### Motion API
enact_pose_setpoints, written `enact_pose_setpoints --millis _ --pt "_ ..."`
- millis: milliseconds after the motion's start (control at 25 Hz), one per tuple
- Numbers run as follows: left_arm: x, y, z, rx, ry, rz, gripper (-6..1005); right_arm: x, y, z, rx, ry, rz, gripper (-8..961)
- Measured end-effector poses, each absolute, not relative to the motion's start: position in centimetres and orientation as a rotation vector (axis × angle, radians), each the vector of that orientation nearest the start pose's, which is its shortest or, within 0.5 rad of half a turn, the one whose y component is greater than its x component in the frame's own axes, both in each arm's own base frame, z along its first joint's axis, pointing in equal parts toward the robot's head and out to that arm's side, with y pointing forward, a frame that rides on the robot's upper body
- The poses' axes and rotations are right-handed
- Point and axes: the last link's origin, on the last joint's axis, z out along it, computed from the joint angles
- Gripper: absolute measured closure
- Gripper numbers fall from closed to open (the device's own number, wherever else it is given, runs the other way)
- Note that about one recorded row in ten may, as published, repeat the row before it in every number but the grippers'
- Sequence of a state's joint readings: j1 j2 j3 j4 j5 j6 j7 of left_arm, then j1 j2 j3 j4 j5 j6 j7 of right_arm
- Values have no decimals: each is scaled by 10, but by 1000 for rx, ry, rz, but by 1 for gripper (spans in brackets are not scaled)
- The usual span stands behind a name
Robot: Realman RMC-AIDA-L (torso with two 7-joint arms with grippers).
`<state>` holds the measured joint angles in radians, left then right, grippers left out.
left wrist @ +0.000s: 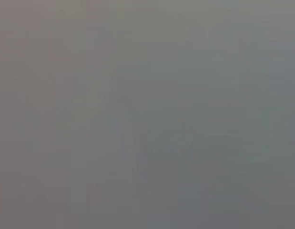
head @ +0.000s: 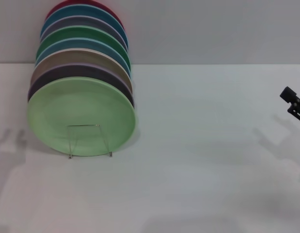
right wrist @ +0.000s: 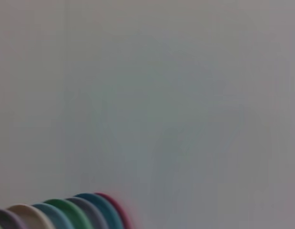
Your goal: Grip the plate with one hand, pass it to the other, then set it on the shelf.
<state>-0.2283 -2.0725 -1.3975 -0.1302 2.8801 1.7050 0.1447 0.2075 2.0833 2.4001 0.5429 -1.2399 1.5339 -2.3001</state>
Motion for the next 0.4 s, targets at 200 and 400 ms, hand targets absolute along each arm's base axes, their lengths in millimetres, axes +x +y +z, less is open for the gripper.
enact_pose_setpoints --millis 200,400 --pt "-361 243 48 -1348 -259 -705 672 330 268 38 -1789 270 931 205" --pt "-379 248 38 -1379 -395 -622 672 341 266 39 -1642 344 928 205"
